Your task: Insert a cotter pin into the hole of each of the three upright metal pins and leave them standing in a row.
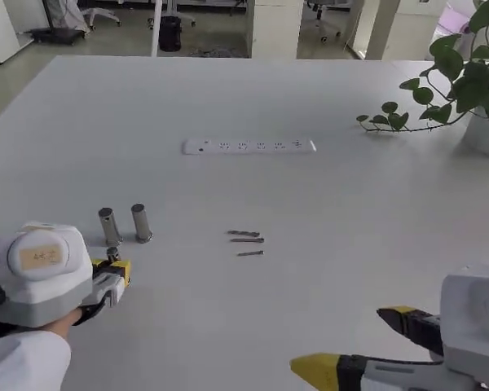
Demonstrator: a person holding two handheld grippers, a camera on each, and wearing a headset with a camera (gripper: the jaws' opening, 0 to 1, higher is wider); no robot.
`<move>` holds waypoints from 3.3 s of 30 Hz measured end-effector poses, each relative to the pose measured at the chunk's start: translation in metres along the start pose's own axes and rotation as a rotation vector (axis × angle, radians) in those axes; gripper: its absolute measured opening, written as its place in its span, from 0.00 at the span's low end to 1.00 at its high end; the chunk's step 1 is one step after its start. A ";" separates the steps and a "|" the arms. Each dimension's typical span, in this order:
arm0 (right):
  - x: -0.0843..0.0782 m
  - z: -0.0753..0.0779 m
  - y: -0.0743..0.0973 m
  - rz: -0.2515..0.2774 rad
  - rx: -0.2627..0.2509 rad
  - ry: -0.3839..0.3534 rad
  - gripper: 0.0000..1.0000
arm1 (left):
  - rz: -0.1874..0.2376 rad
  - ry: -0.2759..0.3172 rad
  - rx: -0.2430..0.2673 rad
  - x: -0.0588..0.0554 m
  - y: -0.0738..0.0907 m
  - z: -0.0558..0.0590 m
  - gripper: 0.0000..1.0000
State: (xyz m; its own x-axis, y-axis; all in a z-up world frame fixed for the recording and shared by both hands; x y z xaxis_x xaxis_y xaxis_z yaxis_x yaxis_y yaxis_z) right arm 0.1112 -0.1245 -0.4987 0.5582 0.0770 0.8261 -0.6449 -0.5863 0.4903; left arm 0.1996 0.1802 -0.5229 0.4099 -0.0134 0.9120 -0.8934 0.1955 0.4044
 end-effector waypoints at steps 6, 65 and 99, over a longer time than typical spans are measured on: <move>0.000 0.001 0.000 0.003 0.016 0.010 0.92 | 0.000 0.001 0.053 -0.006 0.011 0.005 0.07; -0.019 0.014 -0.003 -0.050 0.090 0.009 0.89 | -0.024 -0.102 -0.075 -0.035 0.016 0.056 0.21; -0.009 0.000 0.006 -0.043 0.067 0.027 0.88 | -0.085 -0.030 -0.427 -0.011 0.077 0.026 0.99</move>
State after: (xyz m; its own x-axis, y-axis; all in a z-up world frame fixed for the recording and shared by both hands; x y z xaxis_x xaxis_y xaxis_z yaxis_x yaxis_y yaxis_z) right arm 0.1028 -0.1285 -0.5030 0.5696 0.1246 0.8124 -0.5840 -0.6342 0.5068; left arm 0.1214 0.1696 -0.5000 0.4674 -0.0747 0.8809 -0.6982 0.5800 0.4196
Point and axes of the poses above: the centre of the closed fingertips' face, and the gripper's own axes: y roughly backward along the fingers, z roughly to its right, x roughly out of its top, the point moved 7 cm from there along y, roughly backward along the fingers, and after that the axes turned 8 degrees about z, right-handed, at the moved point
